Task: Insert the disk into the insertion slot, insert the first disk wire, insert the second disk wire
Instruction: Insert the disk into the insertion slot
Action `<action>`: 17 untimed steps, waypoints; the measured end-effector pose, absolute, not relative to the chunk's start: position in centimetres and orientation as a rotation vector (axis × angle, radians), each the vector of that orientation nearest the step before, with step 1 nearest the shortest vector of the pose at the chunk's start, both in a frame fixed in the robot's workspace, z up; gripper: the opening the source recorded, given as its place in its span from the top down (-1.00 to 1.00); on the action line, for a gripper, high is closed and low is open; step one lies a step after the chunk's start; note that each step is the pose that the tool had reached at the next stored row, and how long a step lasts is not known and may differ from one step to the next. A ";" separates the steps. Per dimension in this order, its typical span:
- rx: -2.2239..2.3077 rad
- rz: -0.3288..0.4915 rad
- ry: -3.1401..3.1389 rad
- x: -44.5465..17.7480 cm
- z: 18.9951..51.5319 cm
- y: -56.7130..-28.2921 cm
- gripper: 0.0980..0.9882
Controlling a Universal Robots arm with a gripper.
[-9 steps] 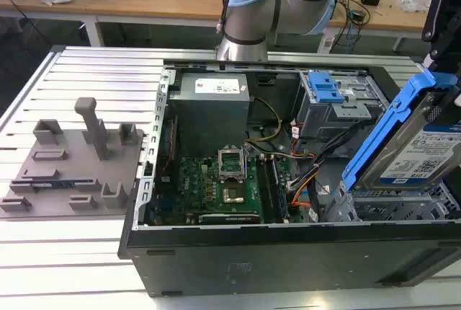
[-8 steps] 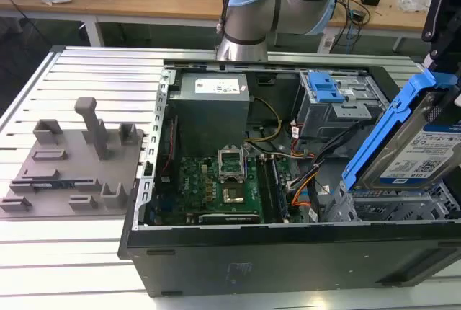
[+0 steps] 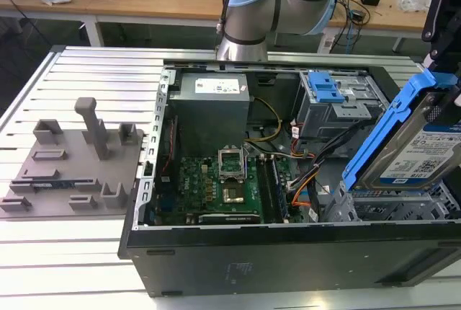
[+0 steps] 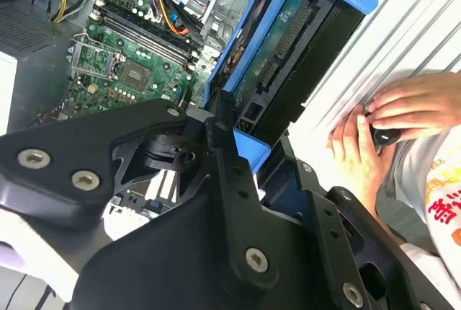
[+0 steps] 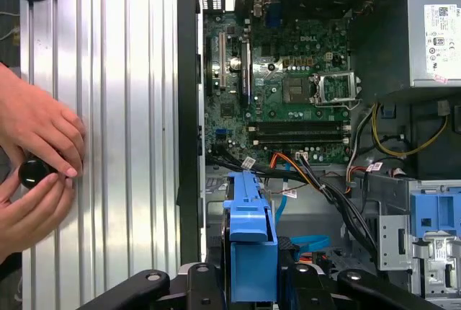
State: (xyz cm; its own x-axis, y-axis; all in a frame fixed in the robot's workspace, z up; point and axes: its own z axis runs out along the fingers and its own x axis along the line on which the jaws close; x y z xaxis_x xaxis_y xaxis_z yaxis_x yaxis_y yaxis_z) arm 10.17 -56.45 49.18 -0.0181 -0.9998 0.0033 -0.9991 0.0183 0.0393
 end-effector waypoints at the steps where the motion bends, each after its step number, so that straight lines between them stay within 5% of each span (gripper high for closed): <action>1: 2.180 -0.040 -2.220 10.2 49.2 -56.5 0.40; 17: 2.214 -0.069 -2.252 10.1 49.2 -56.5 0.40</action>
